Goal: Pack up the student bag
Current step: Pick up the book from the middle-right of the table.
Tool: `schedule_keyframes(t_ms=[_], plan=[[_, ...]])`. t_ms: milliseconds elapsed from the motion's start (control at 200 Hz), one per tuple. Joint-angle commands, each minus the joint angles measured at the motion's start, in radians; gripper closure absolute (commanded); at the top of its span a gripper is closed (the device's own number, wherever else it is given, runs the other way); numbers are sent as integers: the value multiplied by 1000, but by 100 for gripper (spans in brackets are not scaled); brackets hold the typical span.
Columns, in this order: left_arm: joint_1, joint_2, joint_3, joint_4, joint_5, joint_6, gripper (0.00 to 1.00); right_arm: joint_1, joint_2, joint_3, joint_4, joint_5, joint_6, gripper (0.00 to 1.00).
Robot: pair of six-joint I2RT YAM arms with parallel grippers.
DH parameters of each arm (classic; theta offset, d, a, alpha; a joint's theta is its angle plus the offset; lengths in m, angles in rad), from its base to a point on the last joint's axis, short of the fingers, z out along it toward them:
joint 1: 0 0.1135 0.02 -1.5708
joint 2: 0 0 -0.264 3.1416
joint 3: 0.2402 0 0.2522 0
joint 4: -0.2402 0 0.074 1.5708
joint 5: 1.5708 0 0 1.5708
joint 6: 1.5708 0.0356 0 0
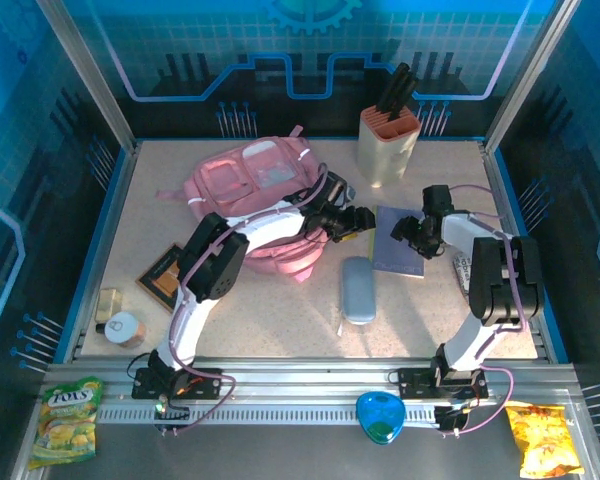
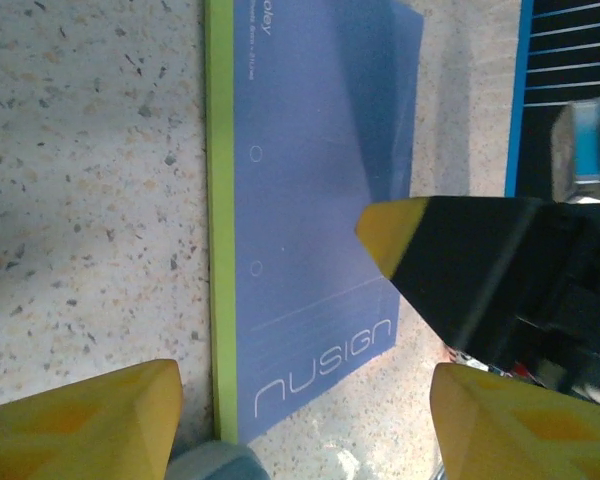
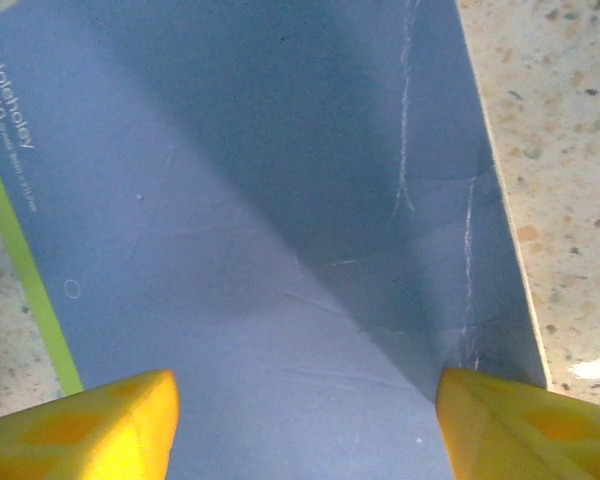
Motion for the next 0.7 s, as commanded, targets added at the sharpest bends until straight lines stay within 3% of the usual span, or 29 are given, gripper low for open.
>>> schedule_keyframes(t_ms=[0,290,695], plan=[[-3,58,66,-69,17,-20,36,-14,34,9,-36,-59,2,30],[-5,131,129,-120,33,-11,44,-18,50,-11,8,-125,58,32],[-15,200,196,-168,78,9,44,-22,61,-14,20,-145,68,33]])
